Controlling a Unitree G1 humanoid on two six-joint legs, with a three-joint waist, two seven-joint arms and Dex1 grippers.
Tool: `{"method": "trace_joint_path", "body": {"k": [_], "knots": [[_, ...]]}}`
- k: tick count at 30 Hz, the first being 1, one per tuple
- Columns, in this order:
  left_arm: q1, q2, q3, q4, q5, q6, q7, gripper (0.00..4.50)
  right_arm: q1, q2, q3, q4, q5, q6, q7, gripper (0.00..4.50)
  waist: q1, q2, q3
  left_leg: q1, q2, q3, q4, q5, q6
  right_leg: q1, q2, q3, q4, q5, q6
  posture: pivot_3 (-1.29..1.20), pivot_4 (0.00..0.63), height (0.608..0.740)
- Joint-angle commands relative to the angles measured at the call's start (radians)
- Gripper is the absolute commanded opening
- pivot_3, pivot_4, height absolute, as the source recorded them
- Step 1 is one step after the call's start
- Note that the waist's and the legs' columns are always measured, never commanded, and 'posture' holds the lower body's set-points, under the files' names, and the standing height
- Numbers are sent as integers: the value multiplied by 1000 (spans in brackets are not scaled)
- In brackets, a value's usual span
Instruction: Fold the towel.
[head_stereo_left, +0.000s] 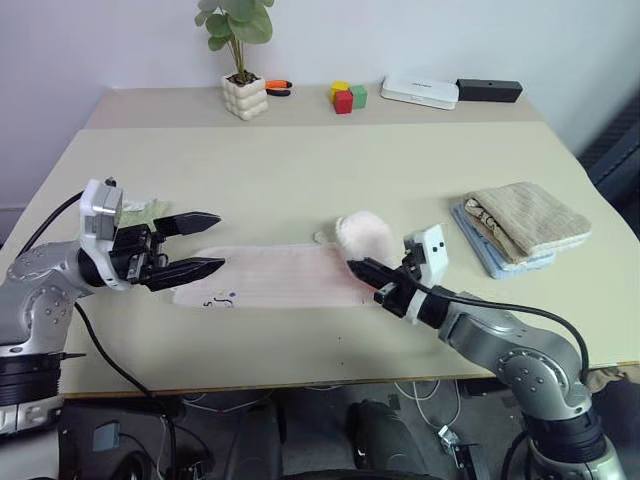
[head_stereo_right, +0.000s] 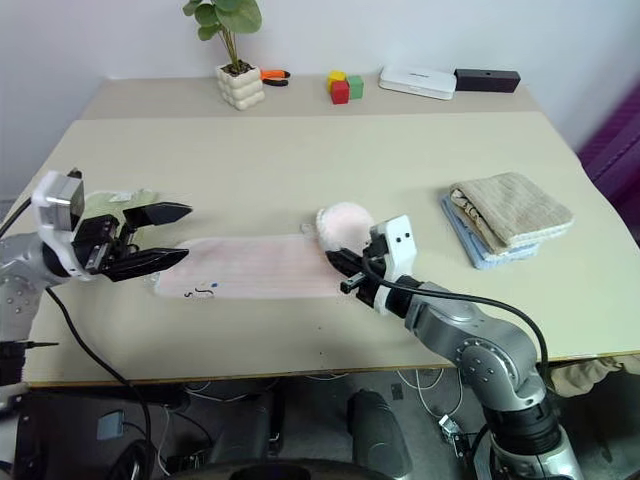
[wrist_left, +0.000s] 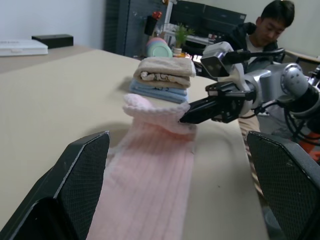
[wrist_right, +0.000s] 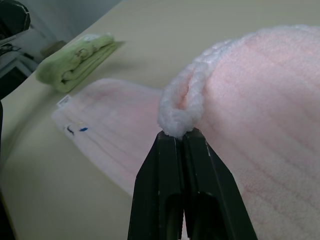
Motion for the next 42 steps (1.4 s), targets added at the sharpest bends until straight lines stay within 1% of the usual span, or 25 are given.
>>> {"method": "trace_joint_path", "body": {"k": [1, 6, 16, 27, 28, 29, 33, 36, 37, 38, 41, 42], "knots": [[39, 33, 49, -53, -35, 27, 3, 4500, -17, 19, 18, 5, -23, 3, 41, 11, 0, 0, 0, 0, 0, 0, 0, 0, 0, 0, 0, 0, 0, 0, 0, 0, 150, 740], [99, 54, 68, -68, -1, 0, 20, 4500, -19, 41, 69, 31, -75, 17, 80, 11, 0, 0, 0, 0, 0, 0, 0, 0, 0, -1, 0, 0, 0, 0, 0, 0, 150, 740], [162, 71, 107, -136, -38, 27, 49, 4500, -23, 84, 135, 99, -217, -9, 144, 11, -1, 0, 0, 0, 0, 1, 0, 0, 0, -1, 0, 0, 0, 0, 0, 0, 150, 740], [186, 71, 119, -167, -59, 46, 71, 4500, -20, 131, 158, 119, -303, -6, 181, 11, -1, 0, 0, 0, 0, 1, 0, 0, 0, -2, 0, 0, 0, 0, 0, 0, 150, 740], [186, 69, 116, -168, -58, 45, 73, 4500, -21, 140, 154, 123, -307, -6, 179, 569, -1, 0, 0, 0, 0, 1, -1, 0, 0, -2, 0, 0, 0, 0, 0, 0, 150, 740], [186, 64, 115, -169, -60, 44, 76, 4500, -25, 153, 147, 131, -312, -6, 172, 870, -1, 0, 0, 0, 0, 1, 0, 0, 0, -2, 0, 0, 0, 0, 0, 0, 150, 740], [184, 51, 104, -172, -62, 41, 83, 4500, -34, 195, 135, 130, -313, 5, 164, 2778, -2, 0, 0, 0, 0, 1, -1, 0, 0, -2, 0, 0, 0, 0, 0, 0, 150, 740], [180, 45, 98, -173, -62, 38, 87, 4500, -32, 198, 138, 109, -318, 14, 173, 4270, -1, 0, 0, 0, 0, 1, -1, 0, 0, -2, 0, 0, 1, 0, 0, 0, 150, 740], [175, 44, 94, -168, -63, 37, 86, 4500, -29, 192, 121, 87, -308, 7, 183, 4462, 0, 0, 0, 0, 0, 1, -1, 0, 0, -2, 0, 0, 0, 0, 0, 0, 150, 740], [170, 43, 92, -162, -64, 37, 83, 4500, -30, 193, 98, 66, -285, 3, 193, 4462, 0, 0, 0, 0, 0, 1, 0, 0, 0, -2, 0, 0, 0, 0, 0, 0, 150, 740], [156, 39, 79, -140, -55, 26, 74, 4500, -35, 208, 2, 2, -116, 55, 229, 4462, 1, 0, 0, 0, 0, 1, -1, 0, 0, -2, 0, 0, 1, 0, 0, 0, 150, 740], [147, 33, 69, -137, -52, 23, 75, 4500, -46, 196, -28, -18, -51, 79, 249, 4462, 0, 0, 0, 0, 0, 1, -1, 0, 0, -2, 0, 0, 1, 0, 0, 0, 150, 740]]}}
